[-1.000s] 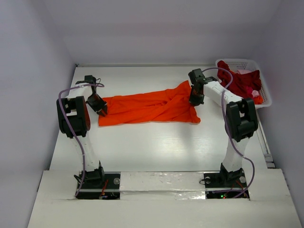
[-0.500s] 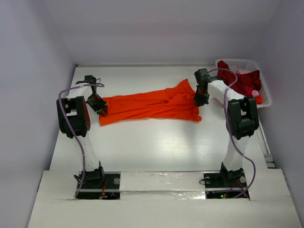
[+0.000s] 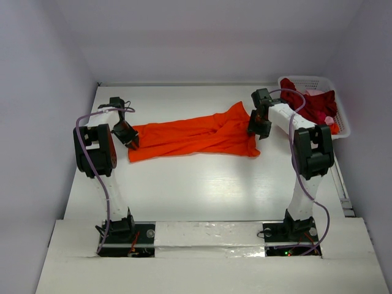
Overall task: Fold and stack the t-shirts
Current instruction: Fold the other side of the tshirt into a rectangle
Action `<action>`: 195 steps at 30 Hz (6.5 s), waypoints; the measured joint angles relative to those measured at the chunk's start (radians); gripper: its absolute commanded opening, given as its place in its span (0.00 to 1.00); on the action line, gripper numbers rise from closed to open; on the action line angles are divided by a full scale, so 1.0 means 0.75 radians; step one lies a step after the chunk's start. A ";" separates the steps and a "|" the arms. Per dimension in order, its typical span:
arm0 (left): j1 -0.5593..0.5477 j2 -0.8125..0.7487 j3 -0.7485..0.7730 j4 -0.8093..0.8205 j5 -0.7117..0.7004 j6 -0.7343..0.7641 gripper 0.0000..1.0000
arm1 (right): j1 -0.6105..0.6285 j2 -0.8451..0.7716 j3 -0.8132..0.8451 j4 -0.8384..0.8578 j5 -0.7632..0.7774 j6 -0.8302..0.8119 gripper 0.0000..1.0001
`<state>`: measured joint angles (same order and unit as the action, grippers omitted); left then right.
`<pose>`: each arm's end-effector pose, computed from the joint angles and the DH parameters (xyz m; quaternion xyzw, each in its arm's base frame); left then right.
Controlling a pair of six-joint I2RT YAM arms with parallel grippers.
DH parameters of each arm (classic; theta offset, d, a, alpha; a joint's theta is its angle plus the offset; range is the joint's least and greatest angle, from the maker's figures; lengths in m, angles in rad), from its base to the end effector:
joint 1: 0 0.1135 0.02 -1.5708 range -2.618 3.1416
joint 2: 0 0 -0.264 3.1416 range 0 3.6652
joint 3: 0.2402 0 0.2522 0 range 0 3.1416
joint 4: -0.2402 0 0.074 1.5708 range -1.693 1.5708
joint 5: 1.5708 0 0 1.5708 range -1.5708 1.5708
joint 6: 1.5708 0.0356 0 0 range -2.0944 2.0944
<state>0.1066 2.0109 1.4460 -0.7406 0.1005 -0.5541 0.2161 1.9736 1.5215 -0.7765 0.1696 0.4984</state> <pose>0.3983 0.0390 0.1663 -0.3148 0.9386 -0.0779 0.1178 0.3985 0.0813 0.2006 0.1524 0.9701 -0.0189 0.1881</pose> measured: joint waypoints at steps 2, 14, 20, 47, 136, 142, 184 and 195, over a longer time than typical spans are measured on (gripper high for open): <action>0.000 0.000 0.000 0.000 0.000 0.000 0.16 | 0.000 0.000 -0.001 0.001 -0.002 -0.005 0.69; 0.000 -0.017 0.076 -0.028 -0.061 -0.007 0.17 | -0.001 -0.073 -0.025 0.000 0.048 -0.007 0.61; 0.000 -0.101 0.258 -0.066 -0.125 -0.010 0.18 | -0.001 -0.192 -0.031 0.006 0.054 -0.013 0.28; -0.229 -0.255 0.089 0.026 -0.199 0.055 0.00 | 0.146 0.109 0.478 -0.072 -0.133 -0.070 0.00; -0.254 -0.015 -0.018 0.144 -0.137 0.055 0.00 | 0.150 0.211 0.634 -0.223 -0.049 0.120 0.00; -0.254 -0.015 -0.017 0.143 -0.139 0.055 0.00 | 0.150 0.173 0.552 -0.237 0.012 0.108 0.00; -0.254 -0.125 -0.172 0.113 -0.110 0.064 0.00 | 0.138 0.560 0.793 -0.391 -0.330 0.139 0.00; -0.260 -0.171 -0.234 0.100 -0.093 0.066 0.00 | 0.124 0.588 0.885 -0.431 -0.354 0.139 0.00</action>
<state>-0.0883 1.8824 1.2705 -0.6655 0.0311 -0.5049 0.3088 2.4145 2.1849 -1.1000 -0.0956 0.6029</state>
